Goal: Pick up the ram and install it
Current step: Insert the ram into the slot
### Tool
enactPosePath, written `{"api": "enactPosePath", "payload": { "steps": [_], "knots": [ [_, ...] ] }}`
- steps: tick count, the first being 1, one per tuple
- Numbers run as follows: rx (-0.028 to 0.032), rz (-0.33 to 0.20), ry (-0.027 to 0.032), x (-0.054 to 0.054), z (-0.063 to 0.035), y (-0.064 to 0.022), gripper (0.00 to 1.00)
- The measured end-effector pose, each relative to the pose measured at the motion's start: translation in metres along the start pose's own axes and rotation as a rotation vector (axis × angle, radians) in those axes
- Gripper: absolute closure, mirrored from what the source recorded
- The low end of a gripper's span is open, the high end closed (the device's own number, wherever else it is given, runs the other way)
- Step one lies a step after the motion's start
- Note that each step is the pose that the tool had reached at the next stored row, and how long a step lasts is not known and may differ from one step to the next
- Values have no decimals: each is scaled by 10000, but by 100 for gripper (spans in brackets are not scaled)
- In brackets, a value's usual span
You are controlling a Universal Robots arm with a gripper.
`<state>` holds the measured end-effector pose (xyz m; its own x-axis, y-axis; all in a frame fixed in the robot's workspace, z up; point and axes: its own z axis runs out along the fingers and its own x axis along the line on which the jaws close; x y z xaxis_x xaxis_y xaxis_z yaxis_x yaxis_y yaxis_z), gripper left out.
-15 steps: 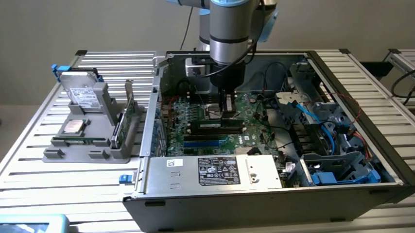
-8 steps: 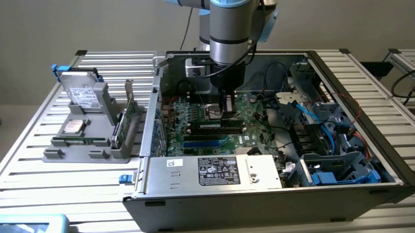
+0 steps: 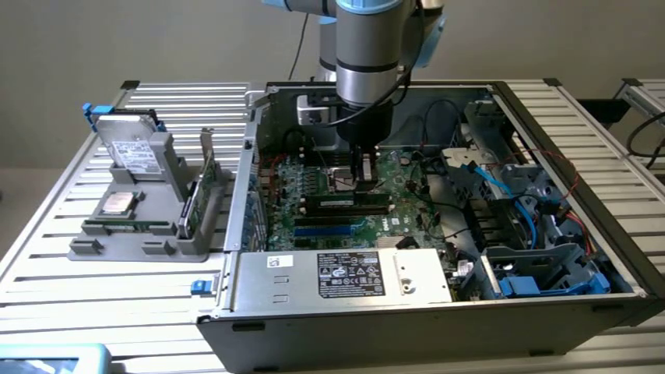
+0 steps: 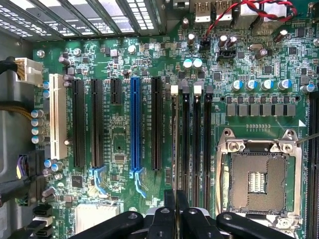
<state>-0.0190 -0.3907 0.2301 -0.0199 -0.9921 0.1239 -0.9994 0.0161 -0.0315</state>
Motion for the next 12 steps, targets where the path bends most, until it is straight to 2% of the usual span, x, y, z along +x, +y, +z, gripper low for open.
{"api": "enactPosePath", "payload": {
  "steps": [12],
  "knots": [
    [1,0,-1,-2,15,0,87]
  ]
}}
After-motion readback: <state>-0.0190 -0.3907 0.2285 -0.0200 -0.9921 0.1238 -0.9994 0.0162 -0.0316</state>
